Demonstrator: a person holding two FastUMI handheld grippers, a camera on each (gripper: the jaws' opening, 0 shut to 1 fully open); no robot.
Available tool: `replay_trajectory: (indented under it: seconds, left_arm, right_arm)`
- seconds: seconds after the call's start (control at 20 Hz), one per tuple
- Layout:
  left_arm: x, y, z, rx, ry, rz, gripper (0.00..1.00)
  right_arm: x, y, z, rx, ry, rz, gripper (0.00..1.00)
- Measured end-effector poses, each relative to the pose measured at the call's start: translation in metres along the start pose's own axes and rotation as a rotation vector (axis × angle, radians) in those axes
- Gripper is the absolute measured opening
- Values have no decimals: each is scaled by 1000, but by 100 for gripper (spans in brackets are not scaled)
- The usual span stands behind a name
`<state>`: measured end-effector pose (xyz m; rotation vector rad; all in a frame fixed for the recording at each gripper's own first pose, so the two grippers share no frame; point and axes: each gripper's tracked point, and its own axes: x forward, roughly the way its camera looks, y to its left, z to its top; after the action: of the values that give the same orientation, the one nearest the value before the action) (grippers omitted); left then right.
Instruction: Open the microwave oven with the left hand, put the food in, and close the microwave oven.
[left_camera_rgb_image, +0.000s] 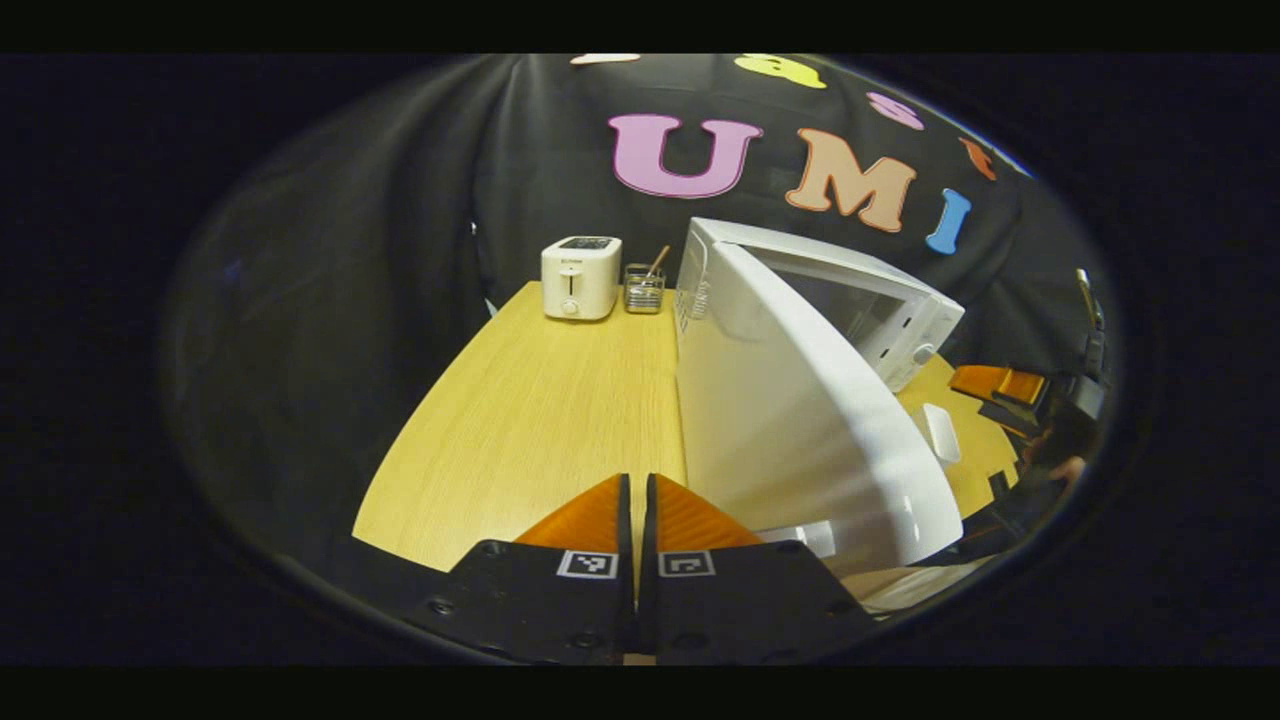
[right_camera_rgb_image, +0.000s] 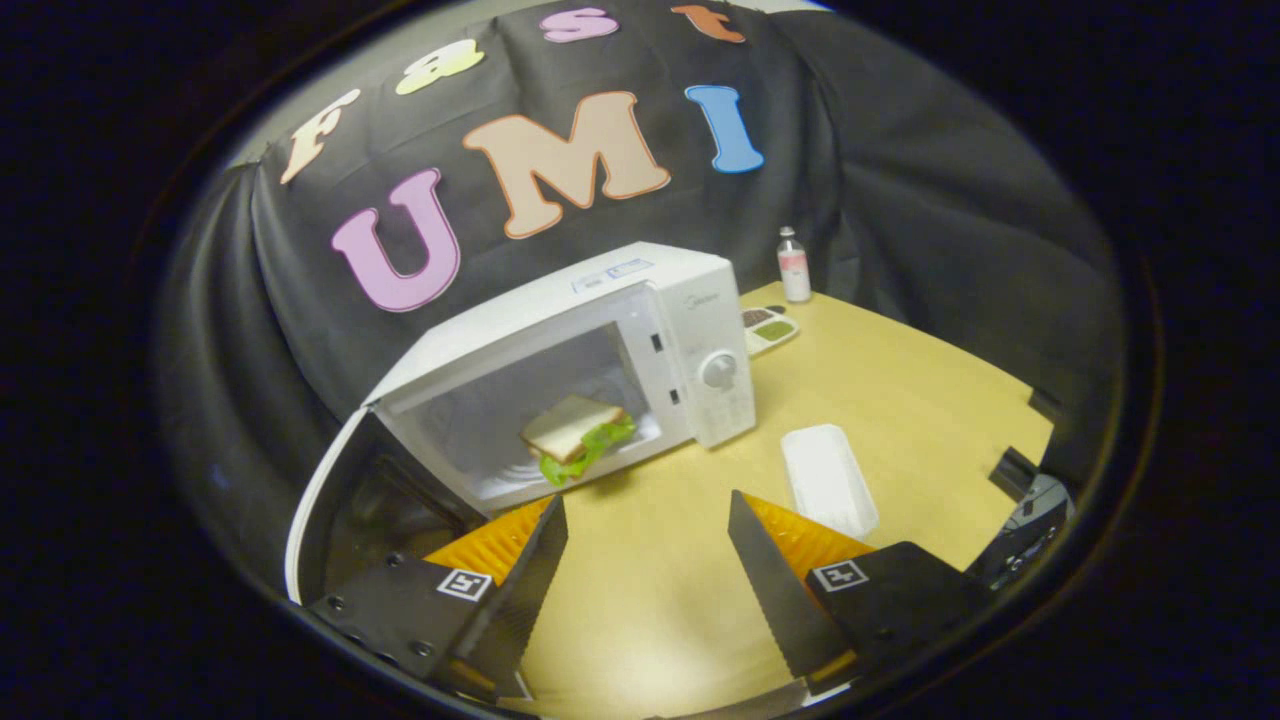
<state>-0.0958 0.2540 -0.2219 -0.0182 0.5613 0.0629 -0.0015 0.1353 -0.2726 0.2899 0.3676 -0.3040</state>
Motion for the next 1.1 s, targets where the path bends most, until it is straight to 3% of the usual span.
replay_trajectory:
  seconds: [0.4, 0.45, 0.55, 0.75, 1.1]
  left_arm:
    - [11, -64, 13, 23, 19, -139, 1]
    - [13, -72, 15, 36, 19, -150, 1]
    - [18, -88, 18, 70, 17, -160, 0]
    - [25, -115, 22, 91, 24, -126, 1]
    - [42, -165, 32, 33, 13, -59, 2]
  right_arm:
    - [-34, -64, -4, -47, 22, -121, 92]
    - [-35, -70, -4, -51, 25, -125, 100]
    - [-35, -82, -4, -56, 44, -123, 100]
    - [-28, -104, 16, -86, 57, -85, 100]
    - [1, -146, 60, -126, 47, -25, 100]
